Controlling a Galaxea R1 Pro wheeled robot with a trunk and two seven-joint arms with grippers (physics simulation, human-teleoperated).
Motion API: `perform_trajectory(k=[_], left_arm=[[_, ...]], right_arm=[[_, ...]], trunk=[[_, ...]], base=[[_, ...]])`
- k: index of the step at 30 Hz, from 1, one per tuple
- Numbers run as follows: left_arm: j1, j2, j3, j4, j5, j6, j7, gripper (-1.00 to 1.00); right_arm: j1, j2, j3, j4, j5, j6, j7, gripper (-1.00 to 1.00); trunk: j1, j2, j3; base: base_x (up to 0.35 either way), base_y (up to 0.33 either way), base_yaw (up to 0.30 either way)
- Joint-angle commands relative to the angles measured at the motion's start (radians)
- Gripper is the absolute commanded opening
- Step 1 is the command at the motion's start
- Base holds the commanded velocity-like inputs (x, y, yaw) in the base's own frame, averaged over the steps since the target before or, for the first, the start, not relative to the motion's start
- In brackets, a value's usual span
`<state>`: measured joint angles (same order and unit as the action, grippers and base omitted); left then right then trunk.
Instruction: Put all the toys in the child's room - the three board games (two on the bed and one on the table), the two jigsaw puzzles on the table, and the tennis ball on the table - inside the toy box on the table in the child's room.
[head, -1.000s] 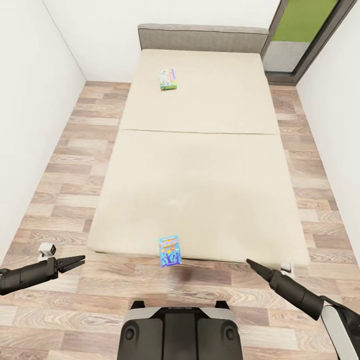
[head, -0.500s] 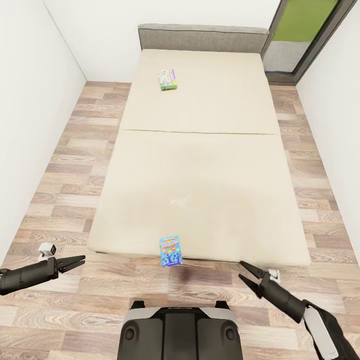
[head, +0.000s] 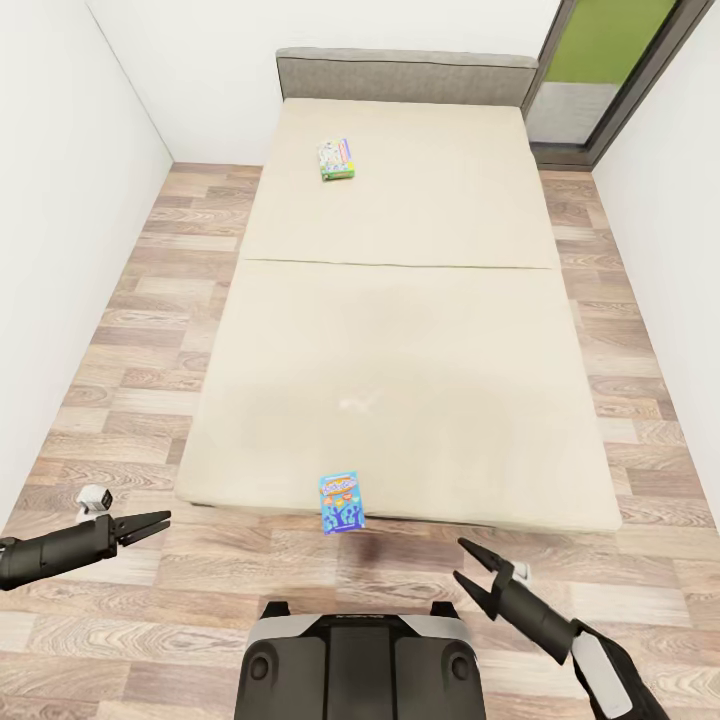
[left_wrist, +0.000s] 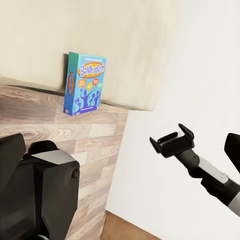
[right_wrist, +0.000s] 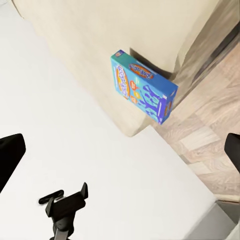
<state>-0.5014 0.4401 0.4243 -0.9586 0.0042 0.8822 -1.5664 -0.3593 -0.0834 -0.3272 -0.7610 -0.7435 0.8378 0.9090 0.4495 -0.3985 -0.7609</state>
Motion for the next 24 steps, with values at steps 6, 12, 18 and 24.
perform_trajectory(k=[6,12,18,24], left_arm=[[0.000,0.000,-0.003,0.000,-0.002,0.011,-0.004,1.00],[0.000,0.000,-0.002,0.000,-0.003,0.011,-0.004,1.00],[0.000,0.000,-0.003,0.000,-0.003,0.011,-0.004,1.00],[0.000,0.000,-0.003,0.000,-0.003,0.010,-0.004,1.00]], right_arm=[[-0.003,0.019,-0.001,0.016,0.001,-0.036,0.001,1.00],[-0.004,0.023,-0.001,0.021,0.003,-0.049,-0.001,1.00],[-0.006,0.026,0.000,0.022,0.005,-0.055,-0.004,1.00],[-0.009,0.025,0.000,0.023,0.009,-0.076,-0.027,1.00]], trunk=[[0.001,-0.001,-0.001],[0.001,-0.001,-0.001],[0.001,-0.001,-0.001],[0.001,-0.001,-0.001]], base=[[-0.041,0.000,0.000],[-0.020,0.000,0.000],[-0.005,0.085,0.000],[-0.001,0.203,0.000]])
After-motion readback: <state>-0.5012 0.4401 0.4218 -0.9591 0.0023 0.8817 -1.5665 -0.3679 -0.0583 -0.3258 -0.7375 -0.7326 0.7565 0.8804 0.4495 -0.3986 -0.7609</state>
